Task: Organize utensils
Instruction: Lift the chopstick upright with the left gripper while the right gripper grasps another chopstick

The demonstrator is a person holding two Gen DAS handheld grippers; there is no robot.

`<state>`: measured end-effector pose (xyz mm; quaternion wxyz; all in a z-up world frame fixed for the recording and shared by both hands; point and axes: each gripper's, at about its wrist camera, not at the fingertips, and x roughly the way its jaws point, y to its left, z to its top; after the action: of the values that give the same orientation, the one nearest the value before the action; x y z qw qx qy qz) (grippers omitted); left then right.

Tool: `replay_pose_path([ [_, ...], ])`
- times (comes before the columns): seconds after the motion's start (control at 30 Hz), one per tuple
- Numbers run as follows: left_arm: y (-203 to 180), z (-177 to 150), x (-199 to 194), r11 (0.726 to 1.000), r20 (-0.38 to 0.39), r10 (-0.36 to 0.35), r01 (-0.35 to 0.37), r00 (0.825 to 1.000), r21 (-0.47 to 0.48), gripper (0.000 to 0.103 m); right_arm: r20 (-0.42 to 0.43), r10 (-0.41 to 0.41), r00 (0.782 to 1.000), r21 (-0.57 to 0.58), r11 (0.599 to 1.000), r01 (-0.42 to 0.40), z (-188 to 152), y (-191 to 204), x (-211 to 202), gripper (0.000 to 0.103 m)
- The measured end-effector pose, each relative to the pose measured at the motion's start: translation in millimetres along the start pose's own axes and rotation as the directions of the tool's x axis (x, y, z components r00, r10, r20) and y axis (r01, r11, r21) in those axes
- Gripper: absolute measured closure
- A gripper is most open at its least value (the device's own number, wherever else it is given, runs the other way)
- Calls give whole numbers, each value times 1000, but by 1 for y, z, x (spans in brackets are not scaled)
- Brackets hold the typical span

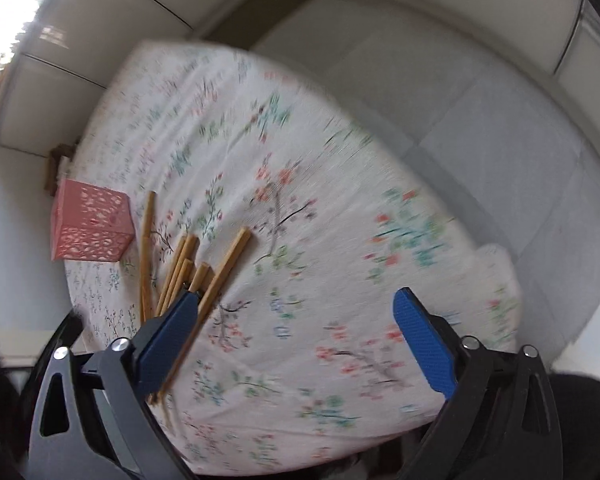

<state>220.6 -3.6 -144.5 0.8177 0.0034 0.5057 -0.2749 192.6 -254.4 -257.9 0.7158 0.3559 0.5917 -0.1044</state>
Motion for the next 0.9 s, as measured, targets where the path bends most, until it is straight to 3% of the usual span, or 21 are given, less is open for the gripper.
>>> replay_pose_path([
  [0.1,-3,-25,-47,999,89,-37,37,995,7,96,-30,-69,997,19,997,69,6,18,13,29],
  [0.33,5,-53,-95,991,248,-134,135,959,13,96,-8,-197,980,112,974,196,21,46,24,31],
  [0.43,6,-55,-113,986,292,-164,166,942,18,96,14,-250,968,146,958,245,24,59,27,37],
  [0.53,5,-55,-127,984,325,-172,177,930,14,96,38,-268,963,135,956,261,24,80,26,60],
  [0.6,5,-55,-133,985,339,-166,173,926,8,96,37,-248,968,98,965,244,21,89,28,89],
  [0.77,5,-58,-142,985,365,-149,170,919,-27,96,52,-68,996,101,993,63,15,76,18,95],
  [0.9,-1,-59,-145,984,376,-136,168,917,-54,96,142,44,989,38,998,-50,5,62,-2,95],
])
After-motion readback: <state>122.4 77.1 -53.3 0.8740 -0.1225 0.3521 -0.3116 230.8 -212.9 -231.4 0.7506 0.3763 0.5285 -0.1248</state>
